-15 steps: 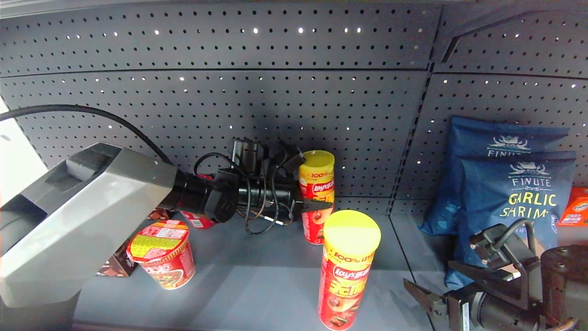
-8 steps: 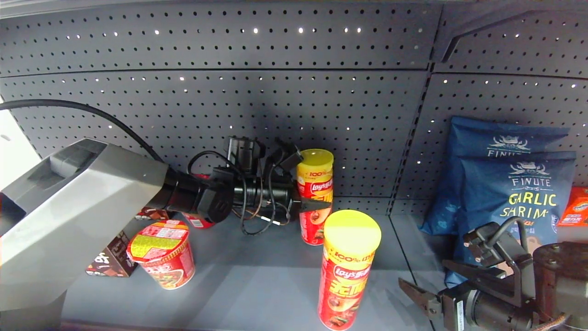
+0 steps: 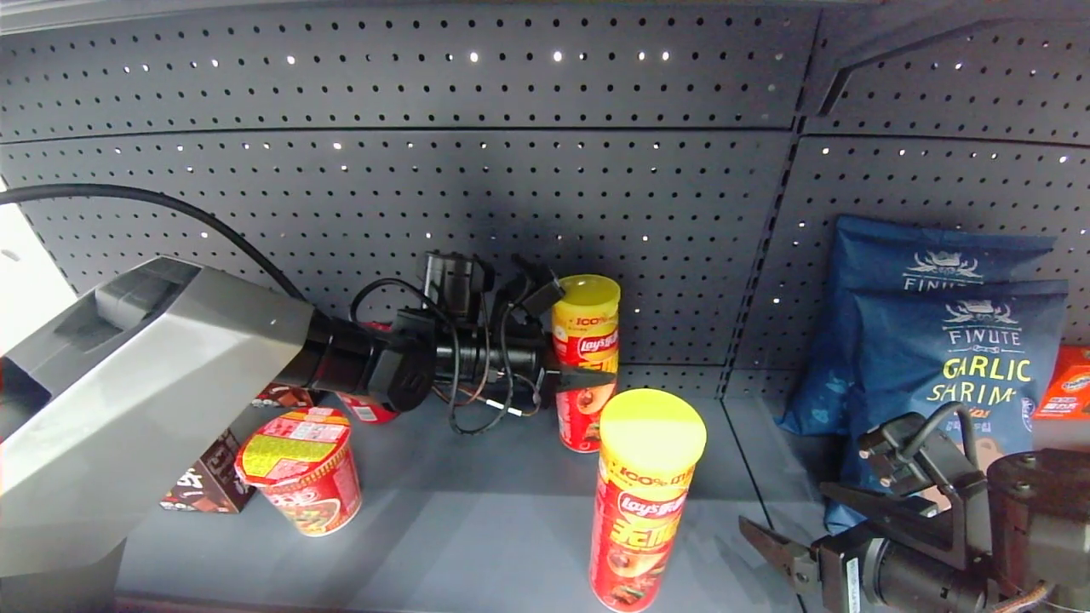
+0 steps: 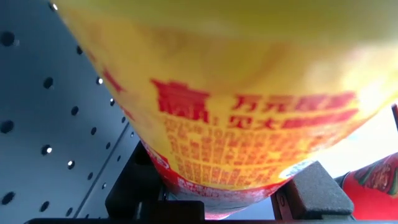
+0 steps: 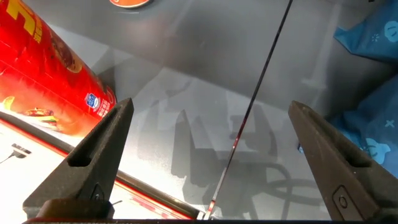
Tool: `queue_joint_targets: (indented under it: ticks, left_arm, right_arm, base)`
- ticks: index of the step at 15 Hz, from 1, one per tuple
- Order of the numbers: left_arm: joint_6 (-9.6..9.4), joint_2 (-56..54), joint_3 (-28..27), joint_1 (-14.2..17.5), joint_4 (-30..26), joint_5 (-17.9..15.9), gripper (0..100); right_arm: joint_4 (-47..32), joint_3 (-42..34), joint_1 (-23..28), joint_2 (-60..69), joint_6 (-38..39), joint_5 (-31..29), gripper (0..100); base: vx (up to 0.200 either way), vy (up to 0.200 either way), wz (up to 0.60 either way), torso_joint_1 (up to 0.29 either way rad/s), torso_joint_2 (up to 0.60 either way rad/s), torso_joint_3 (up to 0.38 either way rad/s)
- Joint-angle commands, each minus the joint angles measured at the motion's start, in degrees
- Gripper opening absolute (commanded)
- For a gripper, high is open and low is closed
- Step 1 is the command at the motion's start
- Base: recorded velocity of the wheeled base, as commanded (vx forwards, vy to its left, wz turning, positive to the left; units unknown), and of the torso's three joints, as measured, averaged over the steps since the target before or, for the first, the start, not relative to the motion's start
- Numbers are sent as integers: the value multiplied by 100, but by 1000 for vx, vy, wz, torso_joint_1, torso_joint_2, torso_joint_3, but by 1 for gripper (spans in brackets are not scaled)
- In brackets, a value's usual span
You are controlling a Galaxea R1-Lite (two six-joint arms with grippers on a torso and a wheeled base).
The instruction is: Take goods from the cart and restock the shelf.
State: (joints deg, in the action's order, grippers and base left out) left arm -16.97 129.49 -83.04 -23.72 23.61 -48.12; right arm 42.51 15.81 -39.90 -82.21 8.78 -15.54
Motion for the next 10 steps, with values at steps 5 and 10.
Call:
queue_joint_targets:
  ticks: [5,10]
  left_arm:
    - [-8,68,-10,-18,12,22,100]
    - [-8,41,25,-36,12,189,100]
  right_arm:
    - [-6,18,0,-58,-8,-1,100]
    - [3,-34,0,-58,1,7,100]
  base:
    - [0,0,0,0,0,0]
    - [0,0,0,0,0,0]
